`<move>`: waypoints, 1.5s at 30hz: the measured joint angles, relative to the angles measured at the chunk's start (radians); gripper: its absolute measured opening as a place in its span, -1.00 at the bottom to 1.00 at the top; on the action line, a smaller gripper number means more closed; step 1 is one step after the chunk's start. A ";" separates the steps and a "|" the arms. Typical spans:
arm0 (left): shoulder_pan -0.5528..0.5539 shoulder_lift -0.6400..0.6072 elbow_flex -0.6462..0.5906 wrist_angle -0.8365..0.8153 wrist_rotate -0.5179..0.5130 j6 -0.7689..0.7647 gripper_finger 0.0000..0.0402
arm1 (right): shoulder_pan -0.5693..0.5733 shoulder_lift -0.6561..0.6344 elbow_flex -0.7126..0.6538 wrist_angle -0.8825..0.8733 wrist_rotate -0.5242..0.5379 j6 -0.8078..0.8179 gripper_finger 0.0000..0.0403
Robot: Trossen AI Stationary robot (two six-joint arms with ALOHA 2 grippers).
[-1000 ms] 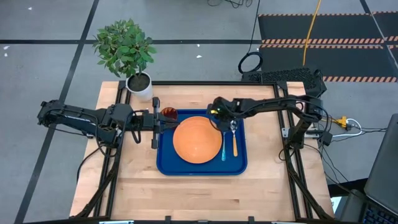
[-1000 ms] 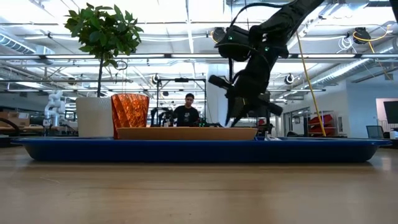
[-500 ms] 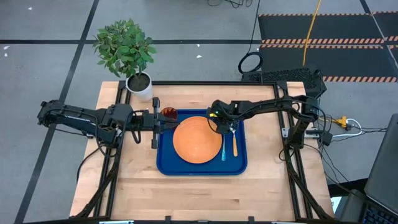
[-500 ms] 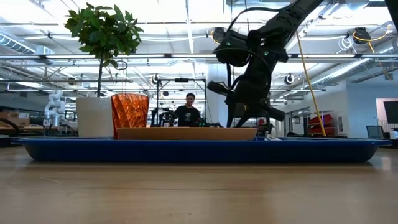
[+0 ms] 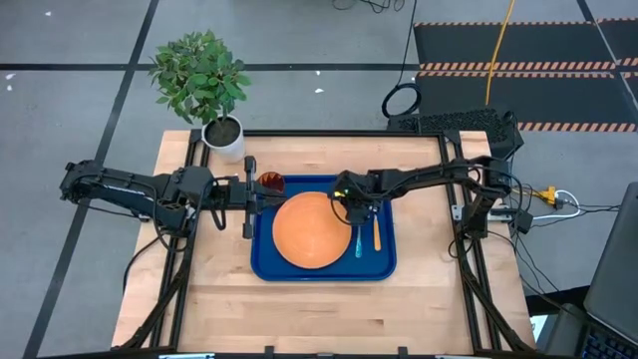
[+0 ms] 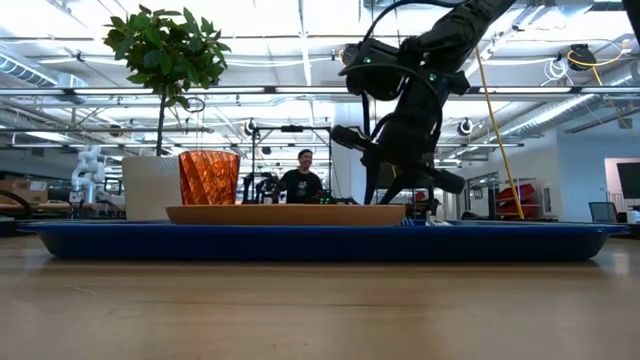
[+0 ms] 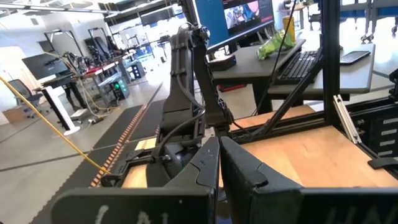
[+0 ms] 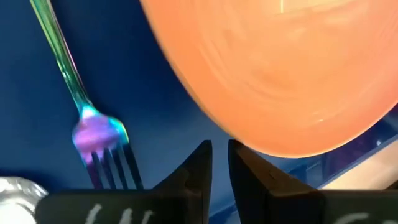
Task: Pick and place plate/cup/fork/spoon on tray
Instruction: Adjust the plate on the serving tray
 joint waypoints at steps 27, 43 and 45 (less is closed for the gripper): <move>0.000 0.000 0.000 -0.012 0.000 -0.002 -0.90 | 0.030 -0.072 0.000 -0.006 0.133 0.060 -0.78; 0.000 0.000 0.000 -0.014 0.000 -0.006 -0.90 | 0.029 -0.255 0.000 -0.153 0.138 0.853 -0.78; 0.000 0.000 0.000 -0.014 0.000 -0.006 -0.90 | 0.037 -0.265 0.000 -0.164 0.144 0.947 -0.78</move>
